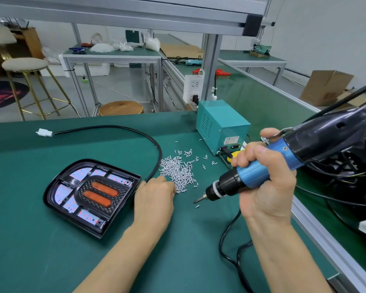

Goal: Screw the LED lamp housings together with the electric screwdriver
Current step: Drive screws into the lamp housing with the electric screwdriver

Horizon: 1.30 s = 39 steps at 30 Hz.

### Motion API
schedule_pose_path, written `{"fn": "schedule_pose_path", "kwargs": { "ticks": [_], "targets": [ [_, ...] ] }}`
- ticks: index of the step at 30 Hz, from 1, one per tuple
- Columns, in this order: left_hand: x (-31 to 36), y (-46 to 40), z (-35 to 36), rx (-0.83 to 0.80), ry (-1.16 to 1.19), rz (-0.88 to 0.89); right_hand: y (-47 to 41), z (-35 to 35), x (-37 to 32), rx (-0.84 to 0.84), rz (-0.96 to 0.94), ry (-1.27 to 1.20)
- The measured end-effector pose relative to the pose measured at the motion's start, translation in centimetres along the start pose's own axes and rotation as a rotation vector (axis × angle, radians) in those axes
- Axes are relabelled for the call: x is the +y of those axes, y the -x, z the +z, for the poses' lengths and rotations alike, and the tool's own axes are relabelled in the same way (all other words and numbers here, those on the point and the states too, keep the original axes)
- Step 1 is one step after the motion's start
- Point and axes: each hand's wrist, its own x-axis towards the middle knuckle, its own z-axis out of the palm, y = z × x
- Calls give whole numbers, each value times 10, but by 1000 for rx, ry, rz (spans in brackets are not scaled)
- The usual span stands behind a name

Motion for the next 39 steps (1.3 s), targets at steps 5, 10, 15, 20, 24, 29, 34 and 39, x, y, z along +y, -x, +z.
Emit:
{"fn": "schedule_pose_path", "kwargs": {
  "ticks": [5,10,15,20,24,29,34,39],
  "targets": [
    [1,4,0,13,57,50,0,3,-4,3,2,2],
    [3,20,-23,143,748,-126,-2,11,-11,28,-1,-37],
    [-5,40,-59,32,1539,-330,-1,30,-18,-5,55,-218],
    [-22,54,-80,39,1724,-453,7,58,-17,-74,111,-316],
    [-37,66,-90,59,1784,-485,15,79,-12,-117,145,-344],
    [-49,76,-100,74,1787,-483,24,101,-3,-163,194,-367],
    [-61,82,-103,82,1805,-492,31,117,4,-191,212,-372],
    [-71,86,-101,77,1861,-498,34,125,9,-216,220,-363]
  ]
}}
